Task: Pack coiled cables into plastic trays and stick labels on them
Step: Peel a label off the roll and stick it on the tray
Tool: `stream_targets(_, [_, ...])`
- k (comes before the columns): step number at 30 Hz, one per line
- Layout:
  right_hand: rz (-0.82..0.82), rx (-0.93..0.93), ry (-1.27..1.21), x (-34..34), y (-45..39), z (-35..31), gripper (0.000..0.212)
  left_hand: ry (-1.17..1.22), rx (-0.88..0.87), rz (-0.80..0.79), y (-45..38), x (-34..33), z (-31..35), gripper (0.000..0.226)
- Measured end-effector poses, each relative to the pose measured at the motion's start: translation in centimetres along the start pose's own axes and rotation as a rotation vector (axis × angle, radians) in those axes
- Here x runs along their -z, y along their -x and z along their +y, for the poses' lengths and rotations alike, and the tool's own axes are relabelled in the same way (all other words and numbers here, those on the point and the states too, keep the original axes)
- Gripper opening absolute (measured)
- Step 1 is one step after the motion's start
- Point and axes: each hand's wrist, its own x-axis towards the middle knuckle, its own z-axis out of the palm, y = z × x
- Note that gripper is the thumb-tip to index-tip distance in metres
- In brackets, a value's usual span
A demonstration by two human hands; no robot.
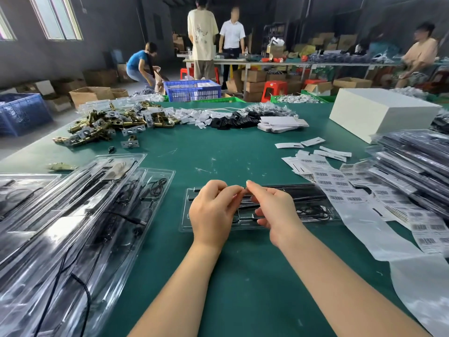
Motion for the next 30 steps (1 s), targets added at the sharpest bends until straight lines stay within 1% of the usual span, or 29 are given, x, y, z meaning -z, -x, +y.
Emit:
stream_targets(2, [0.016, -0.003, 0.02, 0.2, -0.2, 0.1, 0.023, -0.021, -0.087, 0.006, 0.0, -0.1, 0.0, 0.015])
stream_targets(5, [0.035, -0.014, 0.01, 0.8, -0.4, 0.3, 0.026, -0.09, -0.182, 0.007, 0.1, -0.4, 0.2, 0.005])
stream_targets(8, [0.032, 0.0, 0.001, 1.5, -0.8, 0.8, 0.028, -0.157, -0.203, 0.021, 0.0, -0.4, 0.3, 0.003])
stream_targets(10, [0.04, 0.027, -0.01, 1.8, -1.1, 1.3, 0.024, -0.165, -0.225, 0.024, 0.0, -0.4, 0.6, 0.003])
stream_targets(12, [0.048, 0.058, -0.044, 1.7, -1.3, 1.7, 0.019, -0.127, -0.222, -0.009, -0.1, -0.3, 0.9, 0.006])
stream_targets(13, [0.053, 0.08, -0.076, 1.6, -1.5, 1.9, 0.017, -0.099, -0.181, -0.059, -0.2, -0.2, 1.1, 0.014])
stream_targets(14, [0.06, 0.111, -0.113, 1.6, -1.6, 2.2, 0.016, -0.079, -0.085, -0.135, -0.5, 0.0, 1.3, 0.032])
stream_targets(16, [0.079, 0.211, -0.116, 1.8, -2.0, 3.0, 0.016, -0.042, 0.236, -0.353, -1.4, 0.4, 1.1, 0.082])
stream_targets(17, [0.087, 0.265, -0.071, 2.1, -2.3, 3.4, 0.016, -0.013, 0.395, -0.461, -2.1, 0.4, 0.5, 0.098])
stream_targets(18, [0.093, 0.303, -0.025, 2.4, -2.6, 3.8, 0.016, -0.017, 0.492, -0.54, -2.6, 0.2, -0.4, 0.104])
stream_targets(19, [0.096, 0.32, 0.006, 2.8, -2.9, 4.1, 0.016, -0.064, 0.536, -0.616, -3.2, 0.1, -1.6, 0.1])
stream_targets(20, [0.089, 0.323, 0.018, 3.2, -3.2, 4.3, 0.015, -0.127, 0.546, -0.68, -3.7, 0.2, -2.6, 0.085])
stream_targets(21, [0.074, 0.32, 0.021, 3.5, -3.4, 4.3, 0.014, -0.192, 0.506, -0.713, -3.8, 0.5, -3.4, 0.065])
stream_targets(22, [0.058, 0.316, 0.026, 3.7, -3.7, 4.3, 0.014, -0.231, 0.466, -0.712, -3.5, 0.7, -4.0, 0.048])
stream_targets(23, [0.051, 0.317, 0.038, 3.7, -3.9, 4.2, 0.014, -0.231, 0.449, -0.686, -2.9, 0.8, -4.5, 0.04])
stream_targets(26, [0.083, 0.375, 0.092, 2.8, -3.9, 4.0, 0.015, -0.168, 0.502, -0.55, -0.1, 1.1, -5.1, 0.034])
stream_targets(28, [0.097, 0.434, 0.132, 1.4, -3.3, 3.8, 0.017, -0.127, 0.548, -0.504, 0.6, 0.9, -5.5, 0.028])
stream_targets(30, [0.089, 0.451, 0.16, -0.2, -2.7, 3.9, 0.019, -0.052, 0.55, -0.47, 0.6, 1.0, -5.9, 0.024])
